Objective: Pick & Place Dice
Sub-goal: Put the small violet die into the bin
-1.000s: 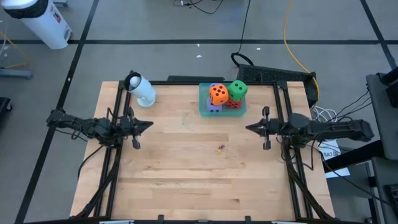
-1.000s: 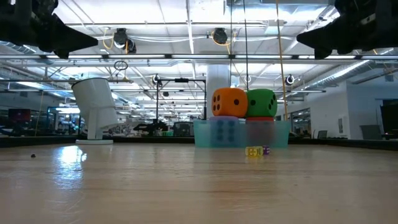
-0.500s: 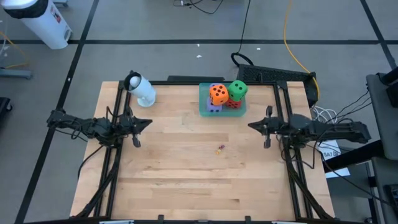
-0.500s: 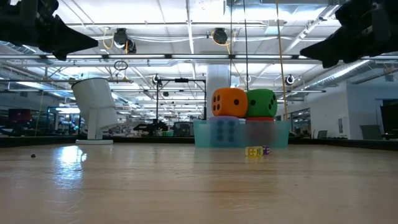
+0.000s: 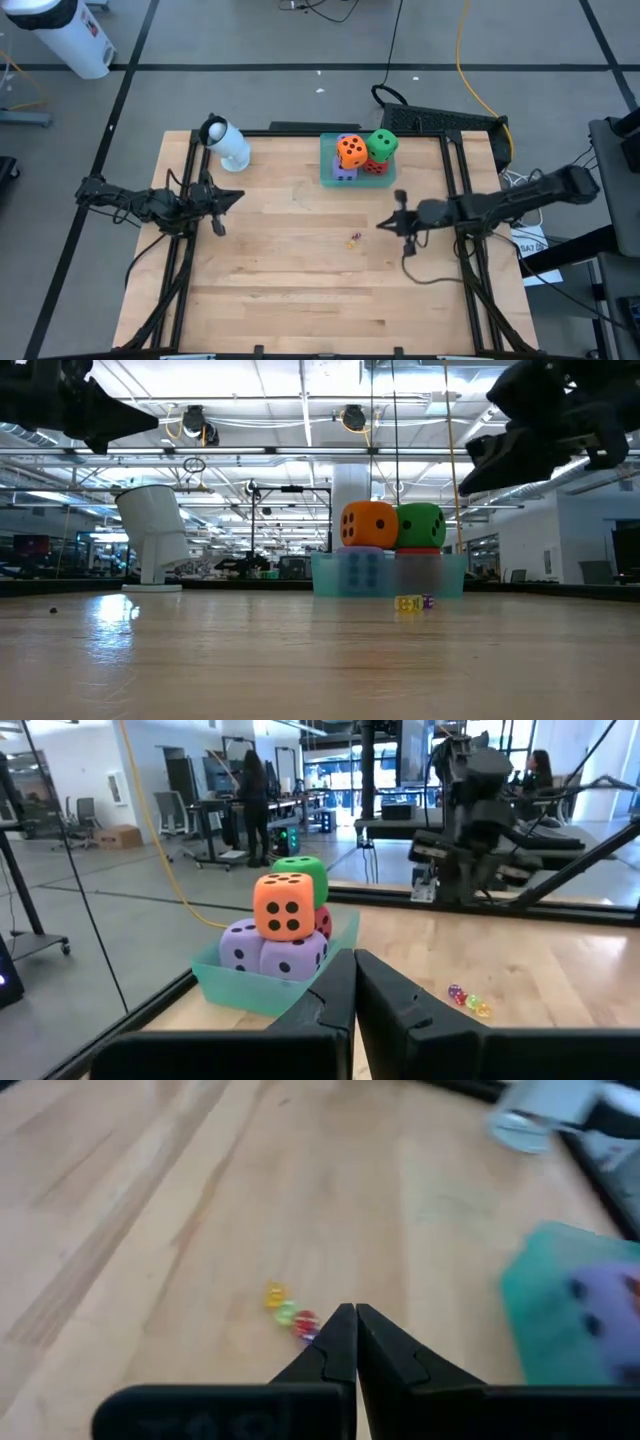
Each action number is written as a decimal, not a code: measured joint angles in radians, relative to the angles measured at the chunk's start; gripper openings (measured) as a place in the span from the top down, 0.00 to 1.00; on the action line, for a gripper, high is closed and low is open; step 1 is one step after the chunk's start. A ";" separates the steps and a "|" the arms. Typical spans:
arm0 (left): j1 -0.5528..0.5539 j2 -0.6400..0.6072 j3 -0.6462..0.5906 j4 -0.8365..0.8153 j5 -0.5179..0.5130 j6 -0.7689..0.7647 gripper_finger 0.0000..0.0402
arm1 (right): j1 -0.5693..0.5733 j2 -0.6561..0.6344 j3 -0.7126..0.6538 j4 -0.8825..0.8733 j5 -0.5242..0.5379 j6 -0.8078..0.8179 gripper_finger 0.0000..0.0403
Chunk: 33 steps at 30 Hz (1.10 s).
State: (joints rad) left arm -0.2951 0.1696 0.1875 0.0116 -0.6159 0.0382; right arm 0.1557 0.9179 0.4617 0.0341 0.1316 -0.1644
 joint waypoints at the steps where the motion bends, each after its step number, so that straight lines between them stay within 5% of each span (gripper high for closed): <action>1: 0.000 0.000 0.000 0.000 0.000 -0.013 0.95 | 0.014 0.040 0.018 0.002 0.000 -0.011 0.99; 6: 0.000 0.000 0.000 0.000 0.000 -0.045 0.95 | 0.042 0.201 0.058 0.051 0.000 -0.103 0.89; 13: 0.000 0.000 0.000 0.000 0.000 -0.037 0.95 | 0.035 0.318 0.058 0.188 0.000 -0.254 0.59; 19: 0.000 0.000 0.000 0.000 0.000 -0.041 0.95 | 0.000 0.348 0.054 0.283 -0.001 -0.130 0.41; 33: 0.000 0.000 0.000 0.000 -0.019 -0.044 0.95 | -0.090 0.501 -0.013 0.429 -0.190 -0.109 0.39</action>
State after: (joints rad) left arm -0.2951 0.1696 0.1879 0.0113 -0.6350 -0.0053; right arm 0.0660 1.4188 0.4488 0.4632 -0.0589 -0.2729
